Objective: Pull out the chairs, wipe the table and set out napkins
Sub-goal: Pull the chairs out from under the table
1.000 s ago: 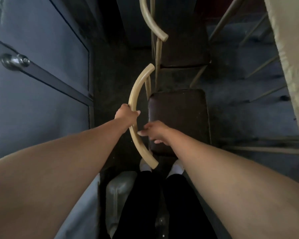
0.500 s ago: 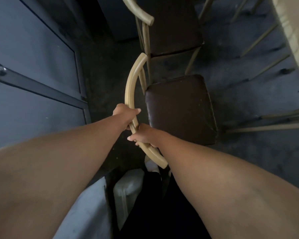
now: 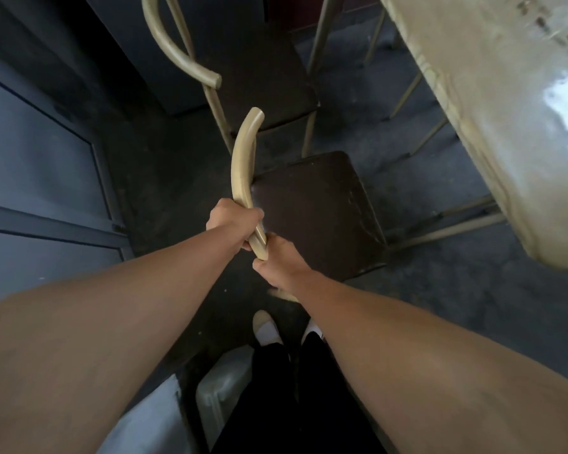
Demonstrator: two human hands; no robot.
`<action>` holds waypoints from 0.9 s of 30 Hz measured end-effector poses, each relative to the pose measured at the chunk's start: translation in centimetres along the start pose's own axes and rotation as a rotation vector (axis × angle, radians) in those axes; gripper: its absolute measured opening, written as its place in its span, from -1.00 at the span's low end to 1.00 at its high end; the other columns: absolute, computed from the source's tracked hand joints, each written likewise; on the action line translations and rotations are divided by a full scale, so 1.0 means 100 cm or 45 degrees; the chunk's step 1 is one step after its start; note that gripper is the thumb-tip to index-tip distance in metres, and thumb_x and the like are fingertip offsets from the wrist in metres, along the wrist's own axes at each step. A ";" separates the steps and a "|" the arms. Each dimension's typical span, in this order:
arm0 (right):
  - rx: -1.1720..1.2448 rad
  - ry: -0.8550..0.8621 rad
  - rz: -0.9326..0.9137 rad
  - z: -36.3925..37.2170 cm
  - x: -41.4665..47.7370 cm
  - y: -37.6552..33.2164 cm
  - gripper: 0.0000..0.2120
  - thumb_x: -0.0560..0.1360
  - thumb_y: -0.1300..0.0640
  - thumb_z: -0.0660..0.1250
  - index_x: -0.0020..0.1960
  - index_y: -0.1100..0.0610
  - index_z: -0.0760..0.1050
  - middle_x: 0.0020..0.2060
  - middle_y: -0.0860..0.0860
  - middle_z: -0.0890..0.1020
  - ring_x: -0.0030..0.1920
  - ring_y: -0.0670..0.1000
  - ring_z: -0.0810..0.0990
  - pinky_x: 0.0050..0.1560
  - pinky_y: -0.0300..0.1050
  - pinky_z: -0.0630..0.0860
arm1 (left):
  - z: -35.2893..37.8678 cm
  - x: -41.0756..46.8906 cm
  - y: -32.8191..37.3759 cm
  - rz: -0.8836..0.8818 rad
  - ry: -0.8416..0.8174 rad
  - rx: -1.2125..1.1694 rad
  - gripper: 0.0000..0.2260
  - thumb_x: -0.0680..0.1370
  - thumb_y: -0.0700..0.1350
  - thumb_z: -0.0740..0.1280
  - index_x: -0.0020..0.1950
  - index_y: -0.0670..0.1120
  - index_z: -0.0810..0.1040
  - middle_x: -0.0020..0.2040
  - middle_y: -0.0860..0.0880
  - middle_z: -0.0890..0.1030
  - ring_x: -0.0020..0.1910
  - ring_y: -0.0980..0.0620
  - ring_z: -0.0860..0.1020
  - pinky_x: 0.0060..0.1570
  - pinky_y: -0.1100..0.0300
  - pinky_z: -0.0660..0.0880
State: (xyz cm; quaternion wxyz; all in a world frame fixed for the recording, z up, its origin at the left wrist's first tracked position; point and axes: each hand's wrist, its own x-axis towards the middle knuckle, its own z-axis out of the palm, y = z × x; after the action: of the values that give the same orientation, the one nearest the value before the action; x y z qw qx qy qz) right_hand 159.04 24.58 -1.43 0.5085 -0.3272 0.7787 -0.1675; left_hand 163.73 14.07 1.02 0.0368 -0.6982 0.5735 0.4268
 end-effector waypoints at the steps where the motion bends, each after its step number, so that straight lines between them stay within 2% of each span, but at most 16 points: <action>1: 0.002 0.015 -0.014 -0.008 0.000 0.002 -0.62 0.47 0.13 0.34 0.27 0.03 0.41 -0.02 0.03 0.59 -0.05 0.07 0.63 -0.03 0.03 0.61 | 0.004 -0.002 0.008 0.009 0.005 -0.002 -0.78 0.39 -0.04 0.45 -0.24 -0.06 0.42 -0.37 -0.06 0.61 -0.50 -0.04 0.64 -0.34 0.01 0.66; 11: -0.010 0.112 -0.047 -0.097 0.019 0.040 -0.58 0.48 0.19 0.35 0.31 0.10 0.38 0.05 0.14 0.60 0.00 0.16 0.64 0.03 0.11 0.61 | 0.067 -0.001 0.082 0.091 -0.034 -0.091 -0.75 0.43 -0.01 0.44 -0.24 -0.06 0.40 -0.30 -0.08 0.62 -0.44 -0.06 0.65 -0.28 0.00 0.67; 15: -0.060 0.167 -0.043 -0.135 0.033 0.057 -0.60 0.47 0.19 0.34 0.28 0.11 0.38 0.04 0.11 0.60 0.00 0.15 0.63 -0.10 -0.05 0.53 | 0.096 0.004 0.116 0.109 -0.049 -0.149 -0.76 0.43 -0.03 0.45 -0.25 -0.07 0.42 -0.31 -0.10 0.63 -0.44 -0.07 0.66 -0.31 -0.02 0.66; 19: -0.111 0.187 -0.013 -0.167 0.046 0.075 -0.55 0.47 0.17 0.34 0.34 0.06 0.35 0.07 0.11 0.60 0.03 0.15 0.62 -0.05 -0.04 0.54 | 0.122 0.008 0.145 0.102 -0.081 -0.179 -0.75 0.43 -0.04 0.46 -0.25 -0.10 0.41 -0.31 -0.09 0.60 -0.44 -0.06 0.65 -0.35 -0.01 0.66; 22: -0.126 0.206 0.029 -0.189 0.055 0.091 -0.54 0.49 0.17 0.33 0.37 0.04 0.33 0.06 0.10 0.60 -0.01 0.14 0.63 -0.11 -0.03 0.54 | 0.144 0.010 0.165 0.104 -0.149 -0.201 -0.76 0.44 -0.05 0.46 -0.07 -0.16 0.49 -0.21 -0.13 0.64 -0.37 -0.08 0.67 -0.35 0.01 0.66; 27: -0.157 0.224 0.110 -0.219 0.065 0.118 -0.50 0.51 0.13 0.37 0.40 0.07 0.31 0.13 0.12 0.58 0.08 0.14 0.62 0.09 0.06 0.57 | 0.177 0.012 0.194 0.085 -0.320 -0.206 -0.73 0.48 -0.09 0.45 0.06 -0.23 0.52 -0.08 -0.21 0.66 -0.23 -0.14 0.69 -0.31 0.00 0.66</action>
State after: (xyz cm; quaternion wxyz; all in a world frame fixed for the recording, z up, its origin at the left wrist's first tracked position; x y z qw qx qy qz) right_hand 133.57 27.20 -3.54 0.4237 -0.3080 0.8426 -0.1252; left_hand 137.76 16.13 -2.43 0.0377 -0.6204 0.5510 0.5568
